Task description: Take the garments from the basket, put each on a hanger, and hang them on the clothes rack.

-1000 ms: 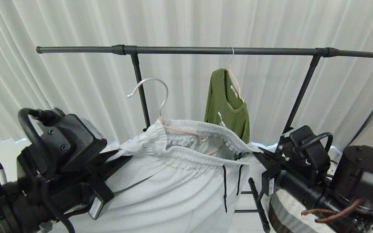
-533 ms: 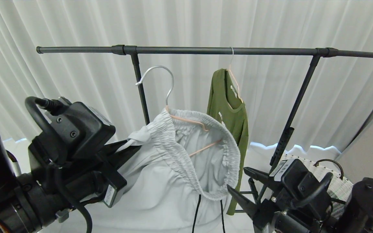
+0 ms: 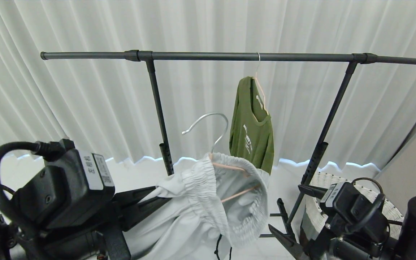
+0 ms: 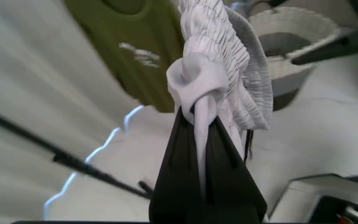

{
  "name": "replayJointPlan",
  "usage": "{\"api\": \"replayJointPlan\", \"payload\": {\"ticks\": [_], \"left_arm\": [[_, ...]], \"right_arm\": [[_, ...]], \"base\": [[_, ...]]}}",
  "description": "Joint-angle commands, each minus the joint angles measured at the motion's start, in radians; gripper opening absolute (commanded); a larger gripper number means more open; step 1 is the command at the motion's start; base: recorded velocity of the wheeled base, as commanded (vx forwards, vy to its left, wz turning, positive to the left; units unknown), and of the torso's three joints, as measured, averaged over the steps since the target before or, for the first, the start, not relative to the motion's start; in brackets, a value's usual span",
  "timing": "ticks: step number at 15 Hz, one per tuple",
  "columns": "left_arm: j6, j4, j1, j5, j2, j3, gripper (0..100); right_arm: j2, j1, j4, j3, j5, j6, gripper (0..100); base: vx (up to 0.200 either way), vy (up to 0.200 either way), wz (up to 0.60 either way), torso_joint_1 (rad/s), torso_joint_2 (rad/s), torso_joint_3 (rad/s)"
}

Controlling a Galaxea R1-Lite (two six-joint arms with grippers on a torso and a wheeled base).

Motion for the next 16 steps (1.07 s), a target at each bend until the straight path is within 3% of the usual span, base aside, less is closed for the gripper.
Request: {"api": "replayJointPlan", "payload": {"ticks": [1, 4, 6, 12, 16], "left_arm": [[0.003, 0.0, -0.002, -0.03, -0.025, 0.02, 0], [0.03, 0.0, -0.017, -0.088, -0.022, 0.014, 0], [0.078, 0.0, -0.022, -0.125, -0.022, 0.014, 0], [0.087, 0.0, -0.025, -0.139, -0.004, -0.03, 0], [0.087, -0.02, -0.048, -0.139, 0.038, -0.075, 0]], "right_arm": [[-0.136, -0.051, 0.158, -0.072, 0.077, -0.01, 100], [-0.212, -0.066, 0.486, -0.264, 0.23, -0.015, 100], [-0.209, -0.08, 0.6, -0.356, 0.31, -0.069, 100], [-0.139, -0.094, 0.69, -0.474, 0.431, -0.207, 100], [-0.102, -0.092, 0.712, -0.534, 0.451, -0.236, 100]], "base": [[0.0, 0.0, 0.0, 0.0, 0.0, 0.0], [0.0, 0.0, 0.0, 0.0, 0.0, 0.0], [0.0, 0.0, 0.0, 0.0, 0.0, 0.0], [0.0, 0.0, 0.0, 0.0, 0.0, 0.0], [0.0, 0.0, 0.0, 0.0, 0.0, 0.0]]}}
